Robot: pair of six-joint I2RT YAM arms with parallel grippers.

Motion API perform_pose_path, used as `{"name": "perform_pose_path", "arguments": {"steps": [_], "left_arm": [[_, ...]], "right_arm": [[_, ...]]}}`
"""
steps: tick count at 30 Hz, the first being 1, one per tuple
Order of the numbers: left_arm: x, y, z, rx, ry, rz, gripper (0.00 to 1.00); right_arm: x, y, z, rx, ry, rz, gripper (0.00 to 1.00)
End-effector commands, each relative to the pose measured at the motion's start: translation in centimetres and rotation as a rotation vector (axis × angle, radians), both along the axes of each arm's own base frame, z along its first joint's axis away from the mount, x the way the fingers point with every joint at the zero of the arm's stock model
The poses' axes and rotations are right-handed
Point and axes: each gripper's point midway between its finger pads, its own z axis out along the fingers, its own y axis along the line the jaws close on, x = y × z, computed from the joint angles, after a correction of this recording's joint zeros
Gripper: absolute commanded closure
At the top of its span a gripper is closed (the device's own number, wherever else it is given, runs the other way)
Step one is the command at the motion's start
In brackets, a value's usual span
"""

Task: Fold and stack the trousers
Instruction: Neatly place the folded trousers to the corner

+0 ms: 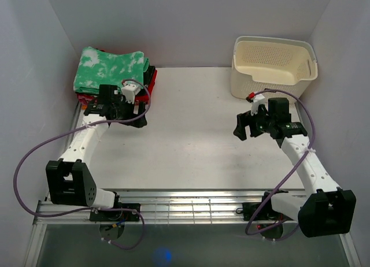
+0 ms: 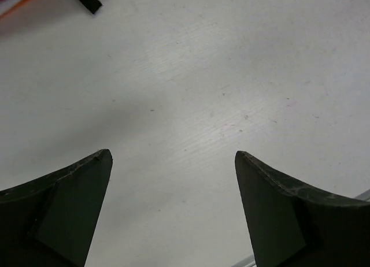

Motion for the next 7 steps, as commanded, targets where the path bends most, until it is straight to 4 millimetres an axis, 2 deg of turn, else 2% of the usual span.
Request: {"name": "perform_pose_path", "arguments": {"steps": [1, 3, 7], "left_arm": [[-0.9, -2.6, -0.3, -0.048, 0.033, 0.014, 0.02], [-1.0, -3.3, -0.6, -0.066, 0.034, 0.02, 0.02], [-1.6, -4.2, -0.9, -0.085, 0.049, 0.002, 0.02]], "right_arm": [[-2.6, -0.1, -2.4, 0.051, 0.086, 0.025, 0.1], [-3.4, -0.1, -3.3, 0.072, 0.103, 0.018, 0.1], [-3.5, -0.4, -3.2, 0.077, 0.103, 0.006, 0.1]]}}
